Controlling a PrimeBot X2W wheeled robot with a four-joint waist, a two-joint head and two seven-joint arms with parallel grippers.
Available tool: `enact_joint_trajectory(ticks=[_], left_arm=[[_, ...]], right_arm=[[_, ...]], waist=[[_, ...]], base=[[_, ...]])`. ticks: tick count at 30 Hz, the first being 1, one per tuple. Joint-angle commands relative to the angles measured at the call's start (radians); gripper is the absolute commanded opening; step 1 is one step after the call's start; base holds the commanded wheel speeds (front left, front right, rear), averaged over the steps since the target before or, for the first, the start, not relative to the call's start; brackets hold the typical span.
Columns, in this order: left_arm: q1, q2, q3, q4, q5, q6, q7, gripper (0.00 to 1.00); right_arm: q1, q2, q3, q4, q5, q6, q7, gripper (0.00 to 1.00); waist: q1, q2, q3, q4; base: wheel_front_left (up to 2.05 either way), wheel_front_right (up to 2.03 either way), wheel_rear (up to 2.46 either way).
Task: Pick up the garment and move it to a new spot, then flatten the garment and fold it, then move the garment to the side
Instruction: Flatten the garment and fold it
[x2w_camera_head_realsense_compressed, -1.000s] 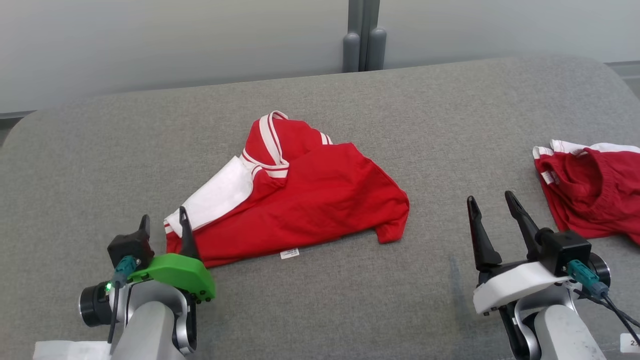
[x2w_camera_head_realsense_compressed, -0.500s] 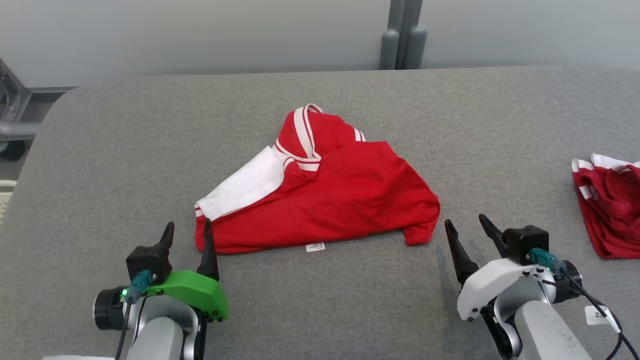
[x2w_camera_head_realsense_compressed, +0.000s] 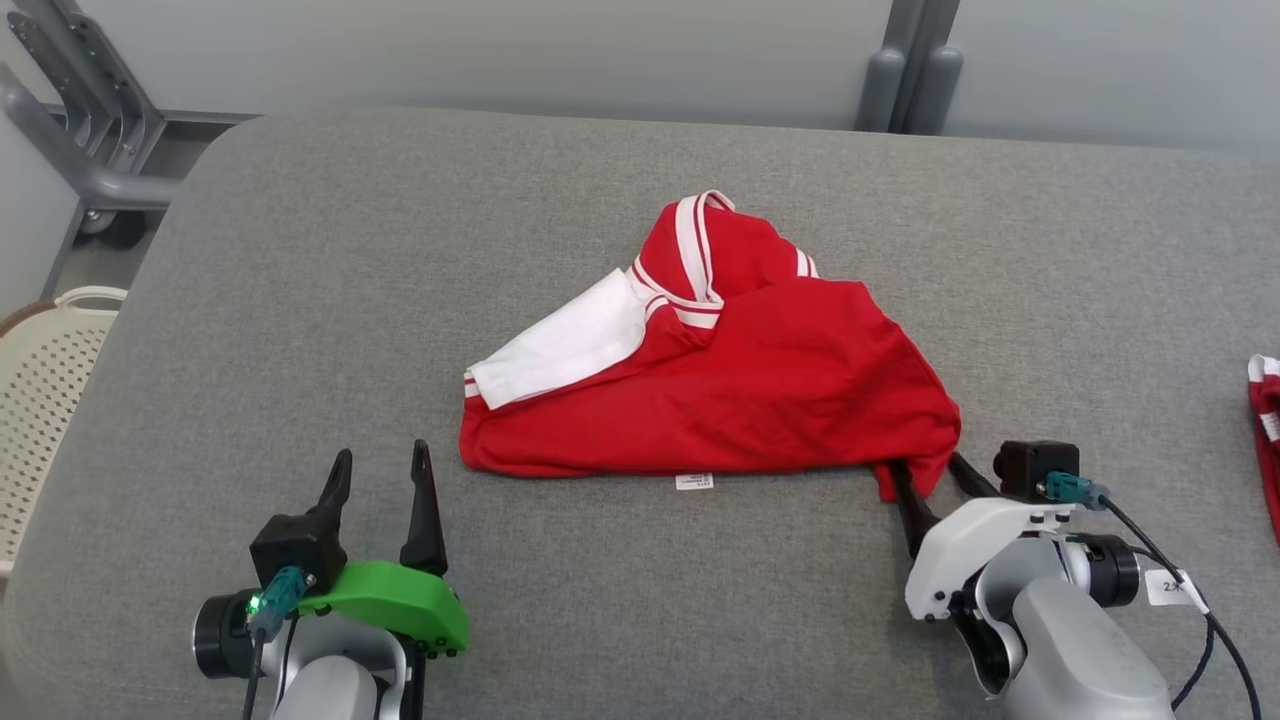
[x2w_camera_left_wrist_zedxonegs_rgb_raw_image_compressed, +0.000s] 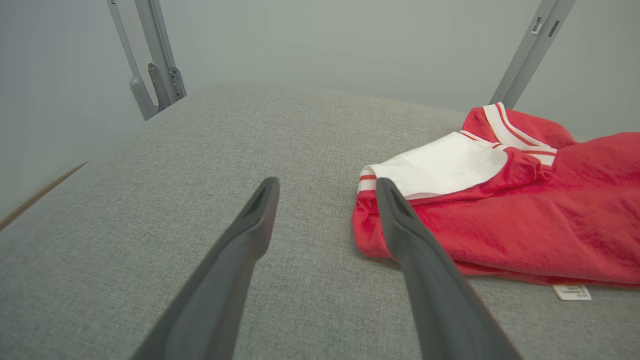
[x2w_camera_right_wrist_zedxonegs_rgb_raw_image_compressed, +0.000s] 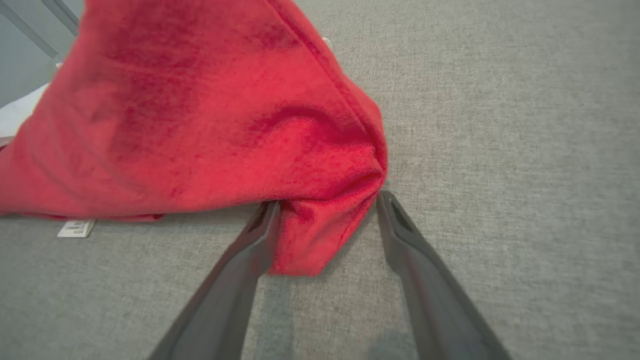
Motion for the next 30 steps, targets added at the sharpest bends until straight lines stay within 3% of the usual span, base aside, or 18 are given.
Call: enact_joint_trajectory(ticks=[1, 2, 3, 8, 14, 21, 30], left_arm=[[0.01, -0.001, 0.002, -0.007, -0.008, 0.007, -0.006, 1.0], [0.011, -0.001, 0.001, -0.01, -0.008, 0.009, -0.006, 1.0], [0.012, -0.001, 0.001, -0.013, -0.009, 0.009, -0.007, 1.0], [0.02, 0.0, 0.004, -0.029, -0.01, 0.018, -0.009, 1.0], [0.033, 0.002, 0.006, -0.034, -0.018, 0.024, -0.009, 1.0], [0.055, -0.003, 0.0, -0.036, -0.025, 0.029, -0.013, 1.0], [0.075, -0.011, -0.016, -0.04, -0.04, 0.034, -0.017, 1.0]], right_arm=[[-0.014, -0.005, 0.004, 0.022, 0.012, 0.0, -0.005, 0.42], [-0.026, -0.008, 0.009, 0.047, 0.02, 0.0, -0.006, 0.24], [-0.039, -0.013, 0.014, 0.069, 0.025, 0.0, -0.011, 0.0], [-0.089, -0.027, 0.056, 0.124, 0.063, 0.0, -0.048, 0.0], [-0.127, -0.075, 0.118, 0.048, 0.102, 0.0, -0.093, 0.0], [-0.142, -0.196, 0.214, -0.223, 0.125, 0.0, -0.078, 0.0], [-0.089, -0.35, 0.251, -0.576, 0.148, 0.0, 0.114, 0.0]], waist=[[0.0, 0.0, 0.007, 0.009], [0.0, 0.0, 0.008, 0.01], [0.0, 0.0, 0.01, 0.01], [0.0, 0.0, 0.01, -0.002], [0.0, 0.0, -0.004, -0.045], [0.0, 0.0, -0.039, -0.118], [0.0, 0.0, -0.074, -0.16]], base=[[0.0, 0.0, 0.0], [0.0, 0.0, 0.0], [0.0, 0.0, 0.0], [0.0, 0.0, 0.0], [0.0, 0.0, 0.0], [0.0, 0.0, 0.0], [0.0, 0.0, 0.0]])
